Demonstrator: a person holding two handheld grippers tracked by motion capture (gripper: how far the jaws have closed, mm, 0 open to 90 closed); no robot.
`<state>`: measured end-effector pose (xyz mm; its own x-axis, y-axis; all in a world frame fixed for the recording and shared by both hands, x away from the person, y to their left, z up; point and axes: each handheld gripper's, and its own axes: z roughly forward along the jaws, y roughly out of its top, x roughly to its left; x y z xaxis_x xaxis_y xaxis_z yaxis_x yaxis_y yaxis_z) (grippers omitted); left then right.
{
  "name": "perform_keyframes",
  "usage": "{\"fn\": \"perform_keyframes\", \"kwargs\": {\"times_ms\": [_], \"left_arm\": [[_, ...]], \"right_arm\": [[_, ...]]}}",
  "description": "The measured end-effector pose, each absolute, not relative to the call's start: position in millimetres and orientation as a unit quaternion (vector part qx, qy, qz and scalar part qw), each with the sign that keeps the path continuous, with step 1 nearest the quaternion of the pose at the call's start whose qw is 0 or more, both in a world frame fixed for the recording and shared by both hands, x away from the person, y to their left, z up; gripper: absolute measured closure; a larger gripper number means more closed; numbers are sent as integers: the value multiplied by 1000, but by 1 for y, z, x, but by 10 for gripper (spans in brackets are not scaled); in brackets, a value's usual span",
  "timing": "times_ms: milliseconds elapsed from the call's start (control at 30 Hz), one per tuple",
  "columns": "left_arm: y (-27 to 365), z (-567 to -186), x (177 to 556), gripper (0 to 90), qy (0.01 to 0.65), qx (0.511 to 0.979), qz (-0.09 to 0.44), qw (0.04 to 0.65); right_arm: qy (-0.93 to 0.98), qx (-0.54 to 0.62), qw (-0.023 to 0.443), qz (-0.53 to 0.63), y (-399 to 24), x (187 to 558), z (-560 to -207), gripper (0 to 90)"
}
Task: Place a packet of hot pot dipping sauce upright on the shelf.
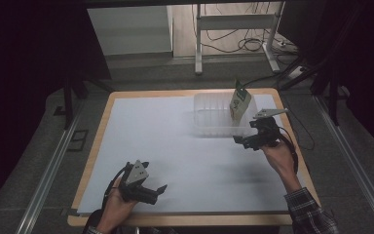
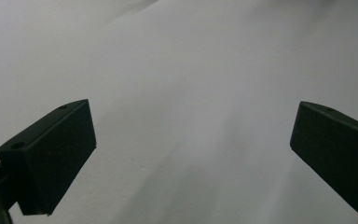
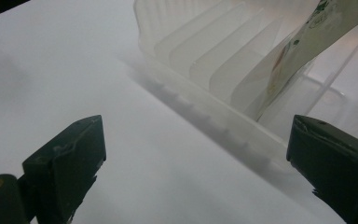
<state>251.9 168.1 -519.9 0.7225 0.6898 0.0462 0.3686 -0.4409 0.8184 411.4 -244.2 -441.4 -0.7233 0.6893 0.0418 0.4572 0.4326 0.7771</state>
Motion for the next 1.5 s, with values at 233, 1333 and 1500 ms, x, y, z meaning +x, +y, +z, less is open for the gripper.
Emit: {"fn": "perform_keyframes", "kwargs": {"times_ms": [233, 1333, 1500], "left_arm": [[168, -520, 252, 0, 319, 828, 191, 420], [166, -521, 251, 1, 318, 830, 184, 420], [166, -521, 252, 1, 317, 831, 185, 418]], "right_arm": [[835, 346, 139, 404, -249, 404, -444, 42], [842, 342, 138, 393, -261, 363, -452, 40], [847, 336, 134, 390, -257, 358, -457, 40]]}}
